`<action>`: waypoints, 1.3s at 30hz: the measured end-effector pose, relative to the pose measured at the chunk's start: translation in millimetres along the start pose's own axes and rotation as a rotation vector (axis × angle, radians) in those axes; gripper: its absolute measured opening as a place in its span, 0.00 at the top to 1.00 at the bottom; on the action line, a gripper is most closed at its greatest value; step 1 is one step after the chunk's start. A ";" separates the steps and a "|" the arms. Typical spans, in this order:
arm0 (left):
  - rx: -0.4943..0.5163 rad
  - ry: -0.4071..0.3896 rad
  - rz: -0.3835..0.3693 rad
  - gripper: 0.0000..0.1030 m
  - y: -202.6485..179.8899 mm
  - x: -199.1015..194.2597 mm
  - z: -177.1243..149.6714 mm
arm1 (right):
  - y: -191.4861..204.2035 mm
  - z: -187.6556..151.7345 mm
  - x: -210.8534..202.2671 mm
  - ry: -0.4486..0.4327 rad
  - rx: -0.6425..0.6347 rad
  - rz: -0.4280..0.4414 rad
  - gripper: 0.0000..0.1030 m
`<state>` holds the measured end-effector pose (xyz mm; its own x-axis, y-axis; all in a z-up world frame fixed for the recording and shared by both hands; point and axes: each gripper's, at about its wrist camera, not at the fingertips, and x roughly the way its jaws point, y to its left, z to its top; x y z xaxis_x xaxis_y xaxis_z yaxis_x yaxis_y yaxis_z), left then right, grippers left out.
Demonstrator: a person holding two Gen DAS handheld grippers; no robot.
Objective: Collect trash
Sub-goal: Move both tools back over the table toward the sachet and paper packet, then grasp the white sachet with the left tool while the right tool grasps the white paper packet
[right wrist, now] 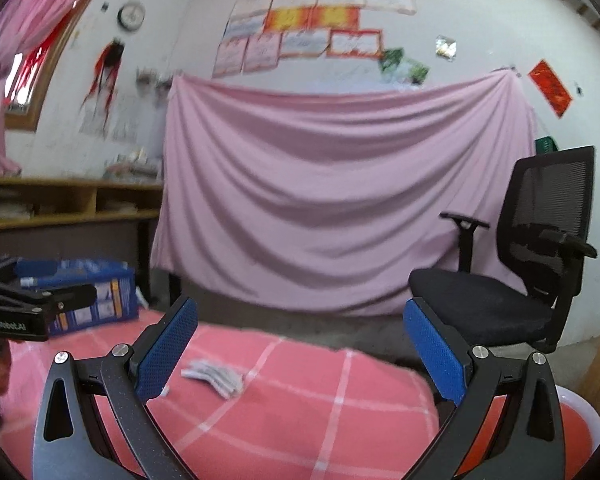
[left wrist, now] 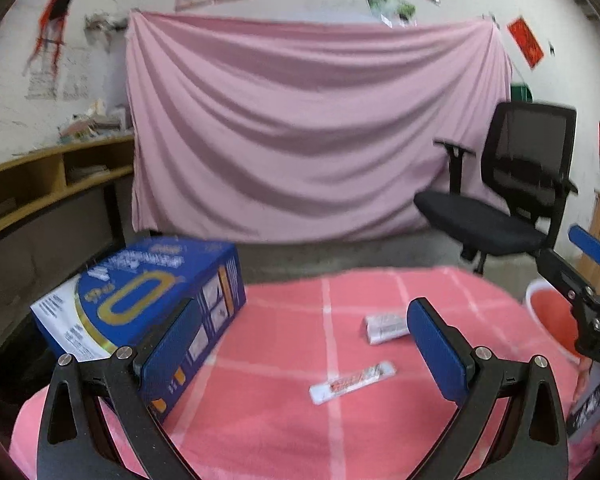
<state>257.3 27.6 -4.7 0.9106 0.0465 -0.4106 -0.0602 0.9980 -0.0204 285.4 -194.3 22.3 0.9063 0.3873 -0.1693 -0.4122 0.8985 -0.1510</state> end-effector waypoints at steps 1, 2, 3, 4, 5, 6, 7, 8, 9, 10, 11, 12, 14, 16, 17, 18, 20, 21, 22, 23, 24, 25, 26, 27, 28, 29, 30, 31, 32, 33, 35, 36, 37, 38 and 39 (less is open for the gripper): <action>0.007 0.031 -0.011 0.02 0.5 4.5 -0.8 | 0.5 -0.8 4.2 0.023 -0.003 0.003 0.00; 0.010 0.054 -0.025 0.02 -0.4 7.7 -1.6 | 0.8 -2.4 6.8 0.040 -0.003 0.008 0.00; 0.010 0.085 -0.045 0.02 0.6 12.3 -3.5 | 0.3 -3.7 11.2 0.065 -0.001 0.019 0.00; 0.007 0.116 -0.062 0.02 2.7 17.0 -5.6 | -0.2 -5.4 16.0 0.094 0.002 0.023 0.00; 0.003 0.139 -0.074 0.02 3.3 20.7 -6.3 | -0.4 -7.4 21.2 0.125 0.006 0.024 0.00; -0.003 0.164 -0.089 0.02 4.6 25.4 -7.3 | -0.9 -9.7 26.5 0.152 0.011 0.027 0.00; -0.009 0.191 -0.104 0.02 6.0 30.0 -8.8 | -2.4 -11.9 33.7 0.192 0.020 0.028 0.00; -0.014 0.212 -0.113 0.03 6.7 33.4 -9.6 | -3.7 -13.9 38.6 0.220 0.028 0.027 0.00; -0.021 0.232 -0.124 0.03 7.7 37.0 -10.9 | -5.9 -15.9 43.5 0.248 0.041 0.028 0.00; -0.025 0.249 -0.137 0.03 8.7 40.0 -12.2 | -9.0 -17.8 48.2 0.275 0.057 0.035 0.00; -0.026 0.263 -0.147 0.03 8.2 41.5 -11.2 | -11.4 -19.7 51.8 0.295 0.071 0.039 0.00; -0.025 0.278 -0.161 0.03 7.7 44.0 -11.7 | -13.0 -21.2 54.2 0.311 0.081 0.039 0.00; -0.019 0.312 -0.189 0.03 5.9 50.1 -10.7 | -16.4 -24.3 59.1 0.343 0.100 0.043 0.00; -0.010 0.359 -0.226 0.11 3.7 59.2 -11.2 | -18.1 -27.1 63.7 0.372 0.111 0.054 0.00; -0.006 0.382 -0.238 0.14 1.9 63.2 -10.3 | -17.4 -28.1 65.7 0.386 0.111 0.058 0.00; 0.002 0.410 -0.246 0.23 0.7 69.1 -10.4 | -16.8 -29.4 69.0 0.405 0.110 0.065 0.00; 0.021 0.460 -0.256 0.33 -2.5 78.1 -10.8 | -14.7 -32.6 76.9 0.451 0.096 0.072 0.00; 0.029 0.471 -0.255 0.35 -3.5 80.9 -10.5 | -13.4 -33.7 79.5 0.466 0.090 0.071 0.03; 0.035 0.469 -0.261 0.38 -4.4 81.5 -9.7 | -11.8 -35.7 83.2 0.489 0.082 0.081 0.06; 0.040 0.467 -0.273 0.42 -5.1 81.5 -7.6 | -10.5 -37.5 86.6 0.509 0.075 0.091 0.10; 0.049 0.469 -0.286 0.53 -6.7 81.9 -7.0 | -9.1 -38.6 88.5 0.521 0.070 0.094 0.12; 0.063 0.475 -0.289 0.62 -8.7 83.0 -7.1 | -7.4 -40.1 90.4 0.535 0.064 0.097 0.14; 0.076 0.480 -0.286 0.63 -10.5 84.0 -7.4 | -7.0 -40.9 91.5 0.544 0.059 0.100 0.15; 0.093 0.483 -0.287 0.63 -13.1 84.6 -7.5 | -6.0 -41.5 92.1 0.551 0.054 0.102 0.15; 0.114 0.485 -0.295 0.63 -16.4 84.3 -7.7 | -5.3 -42.0 92.1 0.555 0.050 0.105 0.15; 0.142 0.487 -0.307 0.63 -20.4 83.7 -9.1 | -4.7 -42.2 91.8 0.556 0.046 0.107 0.15; 0.179 0.488 -0.311 0.63 -25.7 83.8 -10.7 | -4.1 -42.3 91.8 0.557 0.043 0.109 0.15; 0.219 0.486 -0.299 0.66 -31.2 83.5 -12.8 | -4.1 -42.6 91.9 0.560 0.042 0.111 0.15; 0.244 0.485 -0.292 0.69 -34.5 82.8 -14.8 | -4.3 -43.1 92.3 0.565 0.040 0.114 0.15; 0.263 0.481 -0.292 0.76 -38.1 81.7 -16.9 | -4.6 -43.0 93.6 0.568 0.039 0.116 0.15; 0.269 0.479 -0.278 0.86 -39.7 81.8 -21.5 | -3.7 -43.7 95.4 0.580 0.032 0.122 0.15; 0.256 0.482 -0.273 0.89 -37.1 83.6 -21.9 | -2.1 -43.7 96.9 0.584 0.028 0.124 0.15; 0.234 0.485 -0.276 0.89 -33.6 85.5 -22.3 | -0.3 -43.7 97.5 0.585 0.019 0.126 0.16; 0.216 0.488 -0.274 0.89 -31.6 86.8 -22.6 | 1.7 -43.4 98.0 0.584 0.012 0.130 0.18; 0.194 0.489 -0.266 0.90 -28.8 88.3 -22.3 | 4.4 -42.9 98.3 0.582 0.001 0.140 0.23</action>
<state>330.3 1.9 -60.8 0.5872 -0.1860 -0.7878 0.2626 0.9644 -0.0319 368.6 -161.2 -36.7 0.6434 0.3252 -0.6931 -0.5235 0.8474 -0.0884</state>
